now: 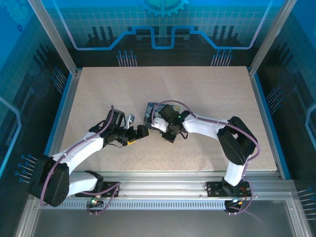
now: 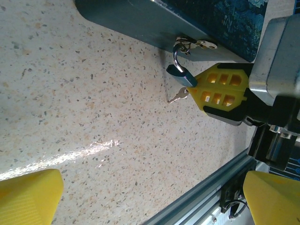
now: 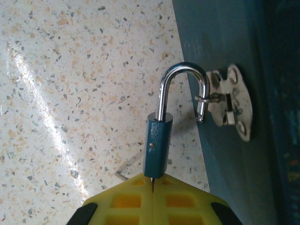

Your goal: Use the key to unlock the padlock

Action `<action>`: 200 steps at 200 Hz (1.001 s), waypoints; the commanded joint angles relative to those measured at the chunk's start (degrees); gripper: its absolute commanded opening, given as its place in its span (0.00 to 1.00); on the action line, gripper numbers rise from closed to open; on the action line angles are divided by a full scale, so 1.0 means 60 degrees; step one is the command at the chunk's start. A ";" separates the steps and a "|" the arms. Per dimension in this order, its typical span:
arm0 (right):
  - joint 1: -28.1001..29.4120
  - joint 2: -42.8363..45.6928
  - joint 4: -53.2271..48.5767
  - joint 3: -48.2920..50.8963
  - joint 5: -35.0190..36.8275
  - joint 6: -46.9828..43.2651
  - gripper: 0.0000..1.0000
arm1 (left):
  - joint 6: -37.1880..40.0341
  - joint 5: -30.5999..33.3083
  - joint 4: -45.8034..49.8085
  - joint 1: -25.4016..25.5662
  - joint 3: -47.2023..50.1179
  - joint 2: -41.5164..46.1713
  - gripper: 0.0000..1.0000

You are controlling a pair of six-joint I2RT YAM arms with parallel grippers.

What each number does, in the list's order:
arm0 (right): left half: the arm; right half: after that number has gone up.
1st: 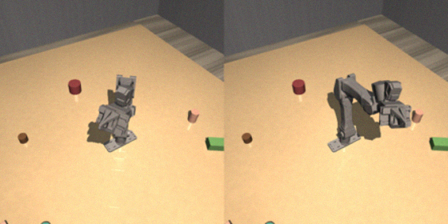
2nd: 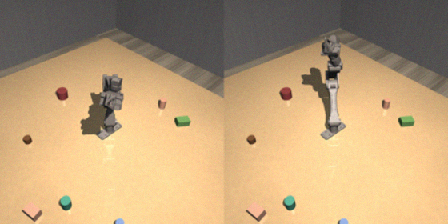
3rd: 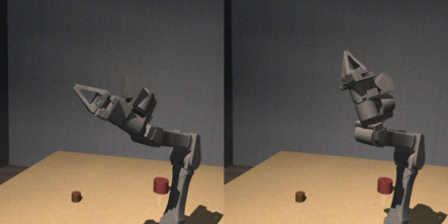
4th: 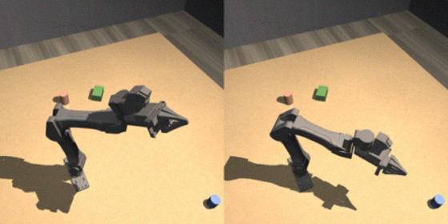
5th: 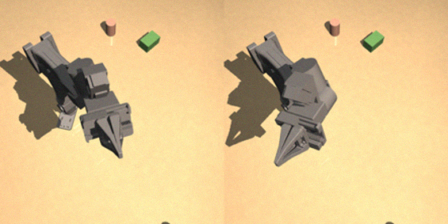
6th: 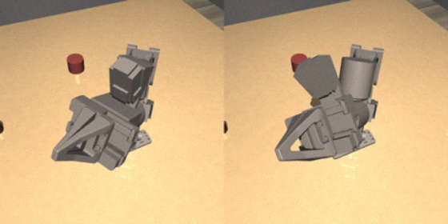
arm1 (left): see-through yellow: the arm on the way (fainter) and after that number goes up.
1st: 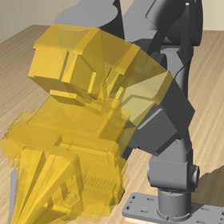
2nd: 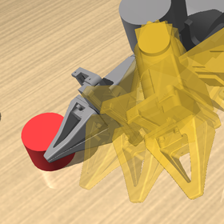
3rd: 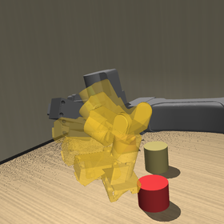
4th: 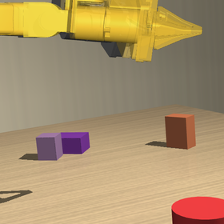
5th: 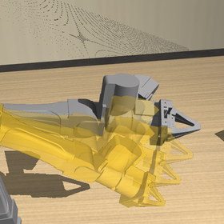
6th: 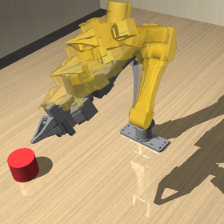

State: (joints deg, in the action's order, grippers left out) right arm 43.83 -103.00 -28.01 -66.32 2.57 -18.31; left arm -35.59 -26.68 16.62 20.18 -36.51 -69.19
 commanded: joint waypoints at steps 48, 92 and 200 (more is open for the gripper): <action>0.0106 -0.0016 0.0052 -0.0145 -0.0047 -0.0907 0.00 | 0.0269 0.0222 0.0407 -0.0024 0.0109 0.0179 0.99; 0.0106 -0.0232 0.0230 -0.0517 -0.0191 -0.1480 0.00 | 0.0232 0.0217 0.0379 -0.0061 0.0153 0.0120 0.99; 0.0181 0.0355 0.0478 -0.0672 -0.0612 -0.1235 0.00 | 0.0027 0.0581 0.0667 -0.0252 0.0402 0.1163 0.99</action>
State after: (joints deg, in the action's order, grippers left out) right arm 43.99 -105.14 -25.89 -70.59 1.04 -28.25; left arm -35.66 -24.69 18.00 19.55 -34.65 -64.90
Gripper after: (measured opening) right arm 0.062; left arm 0.989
